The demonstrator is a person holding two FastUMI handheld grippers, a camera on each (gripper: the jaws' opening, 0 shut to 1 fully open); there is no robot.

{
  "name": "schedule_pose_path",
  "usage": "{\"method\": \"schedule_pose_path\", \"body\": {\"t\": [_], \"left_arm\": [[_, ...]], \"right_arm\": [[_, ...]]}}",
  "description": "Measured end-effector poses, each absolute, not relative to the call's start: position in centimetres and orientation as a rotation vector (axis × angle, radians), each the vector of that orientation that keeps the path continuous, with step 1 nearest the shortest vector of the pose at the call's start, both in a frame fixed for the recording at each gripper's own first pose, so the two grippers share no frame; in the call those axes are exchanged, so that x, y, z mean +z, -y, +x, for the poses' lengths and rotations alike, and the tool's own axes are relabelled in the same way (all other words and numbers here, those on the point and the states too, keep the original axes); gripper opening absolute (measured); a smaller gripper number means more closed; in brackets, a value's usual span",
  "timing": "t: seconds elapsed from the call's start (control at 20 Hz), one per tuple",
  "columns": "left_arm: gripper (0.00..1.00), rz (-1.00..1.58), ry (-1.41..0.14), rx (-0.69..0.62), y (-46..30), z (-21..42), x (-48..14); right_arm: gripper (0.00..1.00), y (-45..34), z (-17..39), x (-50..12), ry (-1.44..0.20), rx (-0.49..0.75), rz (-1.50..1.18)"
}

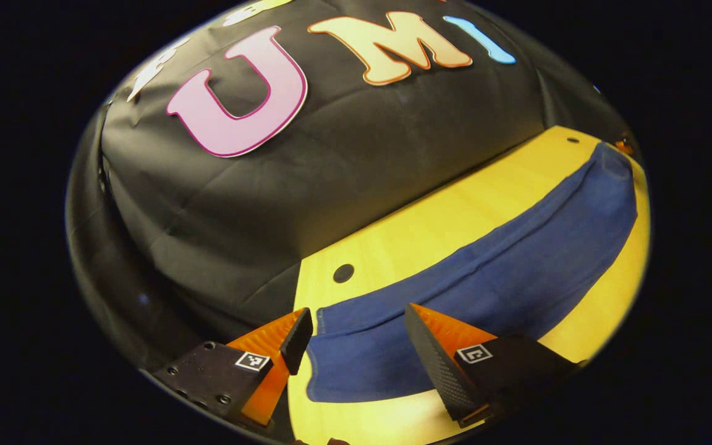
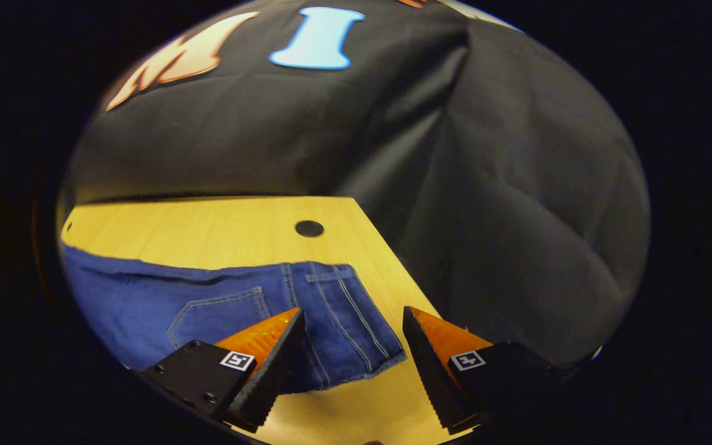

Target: Grasp the waist and the cuffs of the jeans and fold them to make the two legs overlap; first hold the waist and fold one-third of the jeans toward the cuffs, then hold the cuffs and fold the remaining one-third in the same direction to finish folding.

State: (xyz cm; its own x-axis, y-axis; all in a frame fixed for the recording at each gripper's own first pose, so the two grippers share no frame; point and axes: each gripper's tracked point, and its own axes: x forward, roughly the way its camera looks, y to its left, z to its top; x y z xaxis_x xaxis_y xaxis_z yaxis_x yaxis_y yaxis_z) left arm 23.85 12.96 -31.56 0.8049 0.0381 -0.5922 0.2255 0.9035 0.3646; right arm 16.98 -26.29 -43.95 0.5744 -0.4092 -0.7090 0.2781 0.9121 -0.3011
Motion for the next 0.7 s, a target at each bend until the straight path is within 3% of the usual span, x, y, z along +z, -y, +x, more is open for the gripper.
{"method": "schedule_pose_path", "body": {"t": [0.2,0.45,0.5,0.6,0.65,0.7], "left_arm": [[0.94,0.230,-0.590,-0.085,-8.6,20.6,-29.8],[0.95,0.095,-0.575,-0.044,-7.0,18.4,-27.7],[0.95,0.066,-0.570,-0.029,-7.3,18.0,-27.1],[0.95,0.041,-0.558,0.006,-8.3,17.5,-26.4],[0.95,0.033,-0.551,0.011,-8.6,17.2,-26.1],[0.95,0.031,-0.548,0.012,-8.8,17.1,-25.9]], "right_arm": [[0.99,29.4,15.1,-46.2,-0.928,-0.534,0.014],[1.00,29.7,14.6,-48.2,-0.954,-0.583,0.297],[0.79,28.2,14.8,-48.5,-0.979,-0.528,0.366],[0.37,28.5,15.7,-48.0,-0.951,-0.548,0.376],[0.09,27.9,15.6,-47.9,-0.969,-0.538,0.386],[0.11,27.9,15.8,-47.1,-0.945,-0.531,0.389]]}}
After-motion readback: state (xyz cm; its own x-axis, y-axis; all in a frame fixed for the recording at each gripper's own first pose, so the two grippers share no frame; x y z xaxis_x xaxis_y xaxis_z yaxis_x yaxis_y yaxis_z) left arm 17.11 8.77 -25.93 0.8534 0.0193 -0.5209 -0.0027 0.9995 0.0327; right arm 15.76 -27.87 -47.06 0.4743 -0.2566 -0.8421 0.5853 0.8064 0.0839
